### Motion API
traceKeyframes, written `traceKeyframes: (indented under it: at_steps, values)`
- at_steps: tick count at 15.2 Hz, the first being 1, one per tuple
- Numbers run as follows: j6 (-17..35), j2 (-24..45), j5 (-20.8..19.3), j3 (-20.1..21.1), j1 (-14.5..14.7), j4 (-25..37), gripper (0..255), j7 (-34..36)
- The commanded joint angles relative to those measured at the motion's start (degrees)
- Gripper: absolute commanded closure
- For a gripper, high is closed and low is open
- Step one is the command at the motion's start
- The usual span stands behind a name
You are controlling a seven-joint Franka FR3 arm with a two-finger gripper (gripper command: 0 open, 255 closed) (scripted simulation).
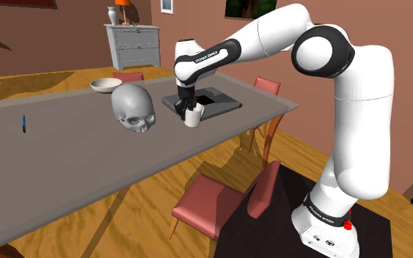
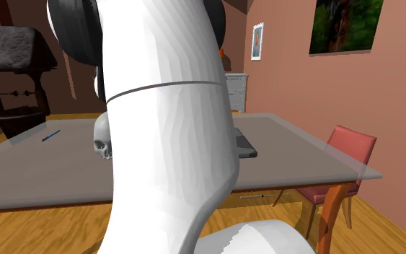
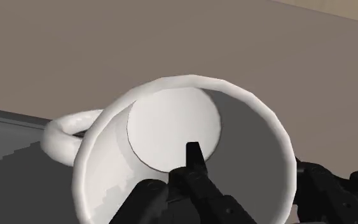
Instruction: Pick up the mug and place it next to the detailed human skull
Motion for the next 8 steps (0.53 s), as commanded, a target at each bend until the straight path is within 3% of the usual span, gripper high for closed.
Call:
traceKeyframes:
  at_steps: [1, 5, 8]
  values:
    - [-0.02, 0.28, -0.04, -0.06, -0.04, -0.02, 0, 0.06]
    - [0.08, 0.34, -0.02, -0.11, -0.15, -0.05, 0, -0.1]
    - [-4.94, -1.54, -0.09, -0.1, 0.01, 3.09, 0, -0.06]
